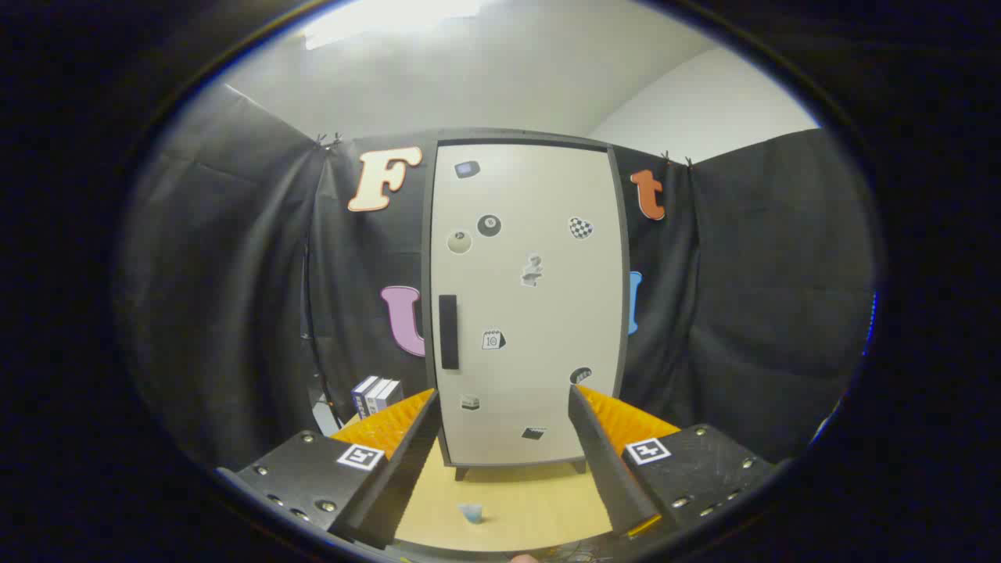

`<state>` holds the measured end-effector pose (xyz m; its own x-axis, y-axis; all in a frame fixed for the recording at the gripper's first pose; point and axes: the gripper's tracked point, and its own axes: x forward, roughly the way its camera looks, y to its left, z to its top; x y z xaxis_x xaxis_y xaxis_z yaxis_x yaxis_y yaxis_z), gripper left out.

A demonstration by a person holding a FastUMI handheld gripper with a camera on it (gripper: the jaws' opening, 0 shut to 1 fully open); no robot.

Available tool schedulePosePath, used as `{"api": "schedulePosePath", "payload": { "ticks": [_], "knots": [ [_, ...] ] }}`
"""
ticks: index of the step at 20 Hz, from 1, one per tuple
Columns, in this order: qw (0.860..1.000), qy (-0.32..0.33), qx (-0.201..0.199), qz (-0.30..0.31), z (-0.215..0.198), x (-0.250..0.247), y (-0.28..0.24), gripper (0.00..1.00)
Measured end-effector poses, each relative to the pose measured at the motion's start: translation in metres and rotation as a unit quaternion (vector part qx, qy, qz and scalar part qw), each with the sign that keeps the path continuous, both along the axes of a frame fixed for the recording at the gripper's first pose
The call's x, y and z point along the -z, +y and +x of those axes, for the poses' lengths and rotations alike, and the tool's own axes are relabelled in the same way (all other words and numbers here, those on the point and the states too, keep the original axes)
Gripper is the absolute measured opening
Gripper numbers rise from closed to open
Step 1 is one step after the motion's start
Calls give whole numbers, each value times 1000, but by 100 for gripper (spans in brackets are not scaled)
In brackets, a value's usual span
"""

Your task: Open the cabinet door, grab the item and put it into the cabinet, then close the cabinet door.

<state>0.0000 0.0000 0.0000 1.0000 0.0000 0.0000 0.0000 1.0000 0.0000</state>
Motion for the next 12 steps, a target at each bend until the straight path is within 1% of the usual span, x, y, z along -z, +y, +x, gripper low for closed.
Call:
{"api": "schedulePosePath", "payload": {
  "ticks": [5,12],
  "knots": [
    [1000,2,-3,-3,7,1,3,97],
    [1000,-2,6,-1,14,-1,-6,97]
  ]
}}
